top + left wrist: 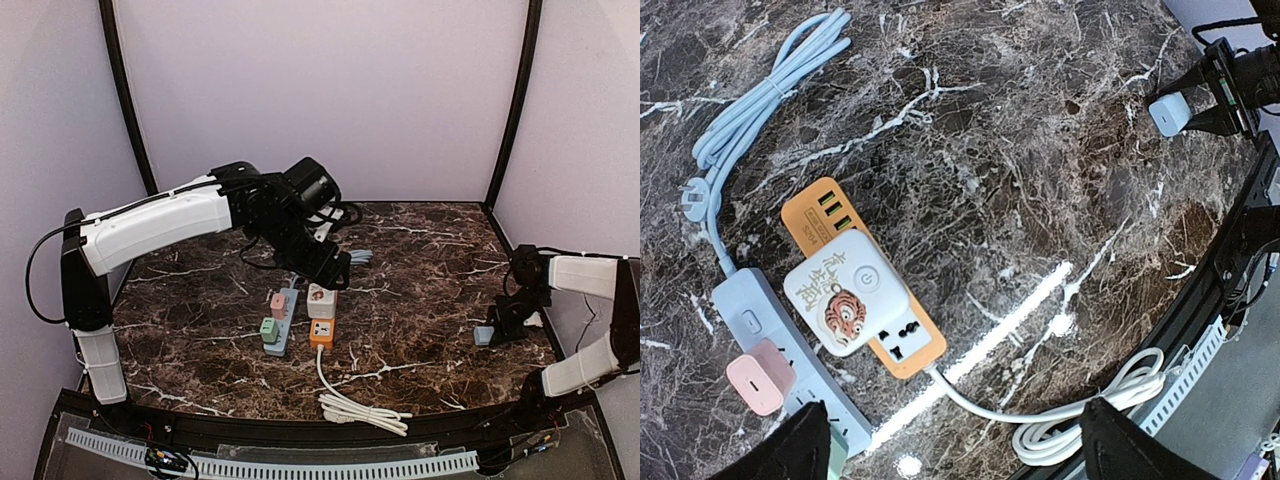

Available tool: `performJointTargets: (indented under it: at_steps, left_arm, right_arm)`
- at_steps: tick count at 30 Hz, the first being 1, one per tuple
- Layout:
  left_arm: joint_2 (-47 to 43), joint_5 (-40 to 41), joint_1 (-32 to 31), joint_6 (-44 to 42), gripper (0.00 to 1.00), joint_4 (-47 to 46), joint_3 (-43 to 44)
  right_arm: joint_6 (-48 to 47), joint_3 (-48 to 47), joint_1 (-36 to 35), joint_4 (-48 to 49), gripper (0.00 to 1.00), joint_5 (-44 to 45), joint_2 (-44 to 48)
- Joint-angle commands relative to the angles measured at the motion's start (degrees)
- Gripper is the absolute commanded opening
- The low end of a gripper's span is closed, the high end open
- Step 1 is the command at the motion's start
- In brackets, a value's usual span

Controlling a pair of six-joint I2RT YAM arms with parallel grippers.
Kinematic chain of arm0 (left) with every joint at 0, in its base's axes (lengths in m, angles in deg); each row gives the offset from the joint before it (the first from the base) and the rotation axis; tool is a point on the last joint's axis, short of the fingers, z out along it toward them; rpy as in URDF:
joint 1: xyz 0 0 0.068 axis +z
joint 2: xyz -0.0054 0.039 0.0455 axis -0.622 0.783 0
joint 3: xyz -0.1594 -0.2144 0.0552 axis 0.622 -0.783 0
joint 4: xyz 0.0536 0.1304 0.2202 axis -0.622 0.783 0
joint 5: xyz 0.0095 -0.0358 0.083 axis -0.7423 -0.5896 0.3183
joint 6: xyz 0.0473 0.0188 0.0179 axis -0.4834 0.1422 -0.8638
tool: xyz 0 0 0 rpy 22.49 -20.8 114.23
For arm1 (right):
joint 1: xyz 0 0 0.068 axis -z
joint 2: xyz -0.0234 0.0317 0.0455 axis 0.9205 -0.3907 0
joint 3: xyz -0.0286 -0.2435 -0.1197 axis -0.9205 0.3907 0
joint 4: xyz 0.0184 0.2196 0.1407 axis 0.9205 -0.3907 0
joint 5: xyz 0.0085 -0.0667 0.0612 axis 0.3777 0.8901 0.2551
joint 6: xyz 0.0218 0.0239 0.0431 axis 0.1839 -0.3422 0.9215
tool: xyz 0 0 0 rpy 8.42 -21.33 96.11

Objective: Insert the plug

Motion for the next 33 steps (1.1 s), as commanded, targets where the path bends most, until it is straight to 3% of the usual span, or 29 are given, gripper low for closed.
performJointTargets:
  at_steps: [1,9,25,33]
  left_arm:
    - [-1.83,-0.02,0.63,-0.64,0.88,2.23,1.31]
    - [-2.54,1.31,1.03,0.45,0.99,2.32,1.66]
    - [-4.53,12.64,1.05,2.34,0.99,2.10,5.22]
    - [-7.69,9.66,1.09,4.03,0.99,-8.06,1.47]
  right_arm:
    - [-2.76,0.02,0.50,2.65,0.00,0.98,-1.70]
    - [-5.48,-1.99,0.52,1.92,0.00,-4.16,-1.05]
    - [-4.85,-4.78,-0.88,4.40,0.00,-10.19,10.99]
    - [-3.05,-9.68,-6.11,4.11,0.00,-12.61,12.34]
